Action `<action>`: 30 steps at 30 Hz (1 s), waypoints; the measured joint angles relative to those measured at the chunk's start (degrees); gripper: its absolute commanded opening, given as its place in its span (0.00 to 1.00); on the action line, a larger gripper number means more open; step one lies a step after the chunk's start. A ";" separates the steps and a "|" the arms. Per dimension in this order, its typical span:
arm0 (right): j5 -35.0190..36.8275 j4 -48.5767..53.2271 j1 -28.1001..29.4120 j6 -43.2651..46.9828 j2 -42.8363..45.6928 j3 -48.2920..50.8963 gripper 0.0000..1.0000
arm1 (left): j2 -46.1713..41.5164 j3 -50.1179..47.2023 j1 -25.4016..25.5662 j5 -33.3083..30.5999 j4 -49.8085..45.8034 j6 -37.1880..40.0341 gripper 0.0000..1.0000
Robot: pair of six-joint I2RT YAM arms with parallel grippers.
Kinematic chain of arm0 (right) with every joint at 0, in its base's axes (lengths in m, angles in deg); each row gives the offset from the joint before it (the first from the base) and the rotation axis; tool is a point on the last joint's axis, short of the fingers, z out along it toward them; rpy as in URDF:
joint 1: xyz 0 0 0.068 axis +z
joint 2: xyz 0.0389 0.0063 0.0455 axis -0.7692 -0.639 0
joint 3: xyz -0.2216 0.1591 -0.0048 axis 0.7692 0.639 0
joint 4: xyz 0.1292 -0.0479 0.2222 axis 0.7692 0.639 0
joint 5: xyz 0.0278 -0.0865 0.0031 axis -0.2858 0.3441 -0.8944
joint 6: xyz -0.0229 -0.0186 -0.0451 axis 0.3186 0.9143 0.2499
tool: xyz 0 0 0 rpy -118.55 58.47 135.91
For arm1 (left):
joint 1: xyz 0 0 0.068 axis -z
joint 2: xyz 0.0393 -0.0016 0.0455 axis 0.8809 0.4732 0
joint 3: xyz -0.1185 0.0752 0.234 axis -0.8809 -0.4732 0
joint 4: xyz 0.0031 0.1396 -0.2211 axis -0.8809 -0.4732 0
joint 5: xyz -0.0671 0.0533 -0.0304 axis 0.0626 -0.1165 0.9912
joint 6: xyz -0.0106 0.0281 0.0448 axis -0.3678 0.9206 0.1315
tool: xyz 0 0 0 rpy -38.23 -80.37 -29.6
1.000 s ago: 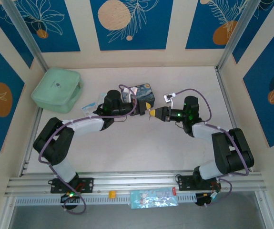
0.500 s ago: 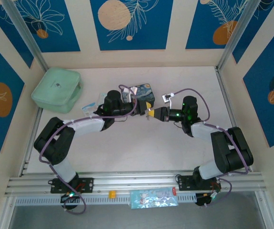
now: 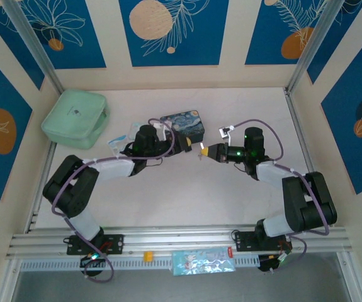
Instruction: Unlock a padlock with a key
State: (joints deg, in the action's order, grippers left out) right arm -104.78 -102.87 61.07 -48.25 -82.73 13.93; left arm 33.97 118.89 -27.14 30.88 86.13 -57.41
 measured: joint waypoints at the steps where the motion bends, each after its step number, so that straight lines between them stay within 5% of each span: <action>1: 0.48 1.51 0.00 0.94 0.22 0.00 0.00 | 0.52 -0.26 -0.15 -1.29 -0.52 0.57 0.49; 11: 5.16 11.65 0.00 5.16 0.35 -0.85 0.00 | 13.73 1.84 1.09 -10.03 -0.90 2.64 0.48; 26: 6.95 13.14 0.00 6.05 0.37 -1.05 0.00 | 21.18 12.66 4.76 -22.40 -2.54 6.08 0.49; 30: 7.26 12.87 -0.22 6.05 0.37 -1.05 0.00 | 22.05 14.03 5.99 -27.17 -3.91 7.23 0.38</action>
State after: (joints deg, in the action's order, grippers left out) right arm -97.53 -90.00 60.85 -42.20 -82.35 12.89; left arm 56.02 132.92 -21.16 3.71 82.21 -50.18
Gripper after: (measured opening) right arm 0.051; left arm 0.438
